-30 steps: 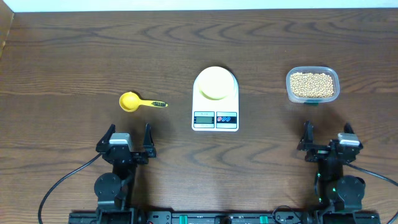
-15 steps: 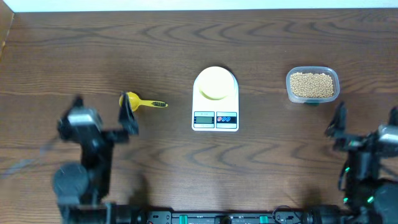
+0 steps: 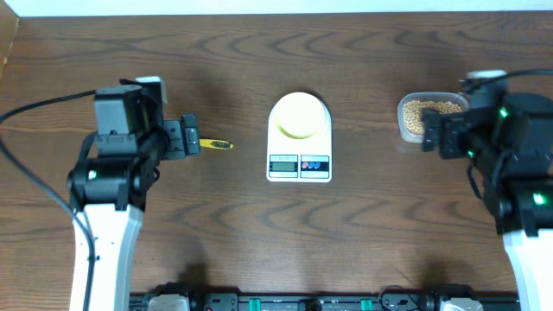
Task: Scoop item into bowl and weigh 50g on scale
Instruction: 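Move the left gripper to the yellow scoop and the right toward the bean tub, then close the left gripper on the yellow scoop's bowl end and lift it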
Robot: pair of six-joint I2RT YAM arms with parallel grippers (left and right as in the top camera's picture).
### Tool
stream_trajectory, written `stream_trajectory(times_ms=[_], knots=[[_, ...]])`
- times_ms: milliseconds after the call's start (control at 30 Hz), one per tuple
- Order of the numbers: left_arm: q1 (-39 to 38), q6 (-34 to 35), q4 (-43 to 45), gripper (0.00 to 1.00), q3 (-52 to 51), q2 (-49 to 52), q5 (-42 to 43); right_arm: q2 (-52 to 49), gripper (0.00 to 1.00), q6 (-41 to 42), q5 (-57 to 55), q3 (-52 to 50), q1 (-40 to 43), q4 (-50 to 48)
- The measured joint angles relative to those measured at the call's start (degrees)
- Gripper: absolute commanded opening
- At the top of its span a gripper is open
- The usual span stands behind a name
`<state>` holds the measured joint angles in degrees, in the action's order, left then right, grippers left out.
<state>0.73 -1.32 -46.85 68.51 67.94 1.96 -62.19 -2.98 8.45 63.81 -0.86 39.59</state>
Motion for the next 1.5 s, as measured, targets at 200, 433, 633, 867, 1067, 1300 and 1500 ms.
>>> stream_trajectory(times_ms=[200, 433, 633, 867, 1067, 1300, 1500], knots=[[2.40, 0.00, 0.83, 0.98, 0.04, 6.95, -3.19, -6.34, 0.99, 1.97, 12.41, 0.02, 0.00, -0.02], [7.39, 0.48, 6.19, 0.98, 0.11, 18.01, -4.09, -10.23, 0.99, 5.01, 18.95, 0.09, 0.00, -0.28], [8.55, 1.60, 8.33, 0.97, 0.11, 26.05, -3.87, -10.47, 0.99, 7.48, 20.63, 0.15, 0.00, 1.51], [8.52, 2.84, 13.16, 0.97, 0.11, 33.20, -3.78, -10.47, 0.99, 9.57, 21.40, 0.20, 0.00, 5.92], [8.55, 2.86, 16.11, 0.97, 0.11, 34.07, -3.80, -10.47, 0.99, 10.19, 21.79, 0.20, 0.00, 9.16], [8.52, 2.86, 16.13, 0.93, 0.11, 34.07, -3.91, -10.47, 0.99, 10.21, 21.81, 0.20, 0.00, 10.34], [8.52, 3.02, 16.00, 0.89, 0.11, 34.10, -5.57, -10.47, 0.99, 10.21, 21.81, 0.20, 0.00, 10.36]])
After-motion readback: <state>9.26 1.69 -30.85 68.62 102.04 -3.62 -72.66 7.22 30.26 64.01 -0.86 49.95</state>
